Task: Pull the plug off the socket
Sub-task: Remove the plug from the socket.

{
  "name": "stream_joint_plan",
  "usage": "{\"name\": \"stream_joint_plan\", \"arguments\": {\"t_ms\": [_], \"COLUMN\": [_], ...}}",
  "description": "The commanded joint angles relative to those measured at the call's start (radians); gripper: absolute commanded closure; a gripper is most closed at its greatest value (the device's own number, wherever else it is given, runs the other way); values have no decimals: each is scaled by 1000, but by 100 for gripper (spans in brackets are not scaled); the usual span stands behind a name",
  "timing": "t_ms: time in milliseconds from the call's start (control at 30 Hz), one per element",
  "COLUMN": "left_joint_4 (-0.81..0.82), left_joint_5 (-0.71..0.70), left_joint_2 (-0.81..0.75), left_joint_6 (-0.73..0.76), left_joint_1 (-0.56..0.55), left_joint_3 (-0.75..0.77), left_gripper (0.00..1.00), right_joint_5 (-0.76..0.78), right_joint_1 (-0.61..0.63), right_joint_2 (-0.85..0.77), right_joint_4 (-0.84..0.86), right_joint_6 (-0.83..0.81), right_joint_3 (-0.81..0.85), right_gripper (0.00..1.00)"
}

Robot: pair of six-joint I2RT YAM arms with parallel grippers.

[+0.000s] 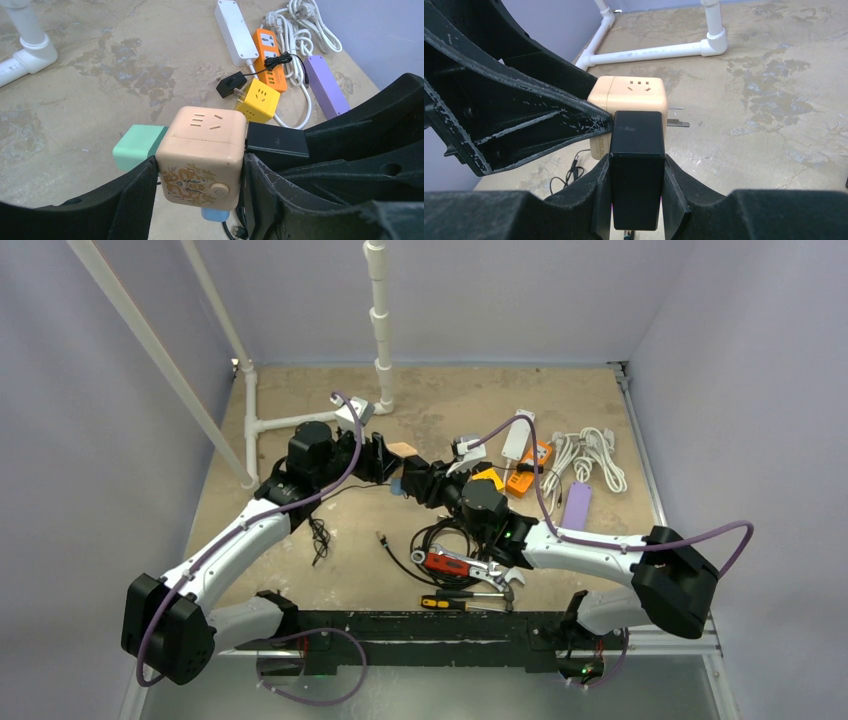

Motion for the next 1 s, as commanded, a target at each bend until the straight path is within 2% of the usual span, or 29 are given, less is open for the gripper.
{"name": "stream_joint_plan", "arguments": {"t_ms": [0,100,267,433,533,800,967], "left_joint_4": [35,53,56,53,54,59,35], "left_joint_5": [1,15,18,17,16,11,-32], "left_joint_2": [24,13,9,13,14,20,16], "left_joint_6": [-16,-19,-17,-17,-17,-30,-23], "left_joint_1": [2,1,1,1,1,1,1], "left_joint_3": [24,16,10,9,8,6,14], "left_gripper": [55,72,86,87,88,87,73], "right_joint_5": [-94,-132,-193,-399,-405,-228,-120], "right_joint_1": [30,28,-14,-138,-148,-56,-2], "right_joint_2": [-53,-67,-113,-139,-137,-66,-69], "right_joint_4": [218,222,235,324,323,198,185], "right_joint_6": [13,49,66,134,128,69,62], "right_joint_3": [27,2,-52,-129,-121,-17,-2], "right_gripper": [100,100,100,100,100,100,100]}}
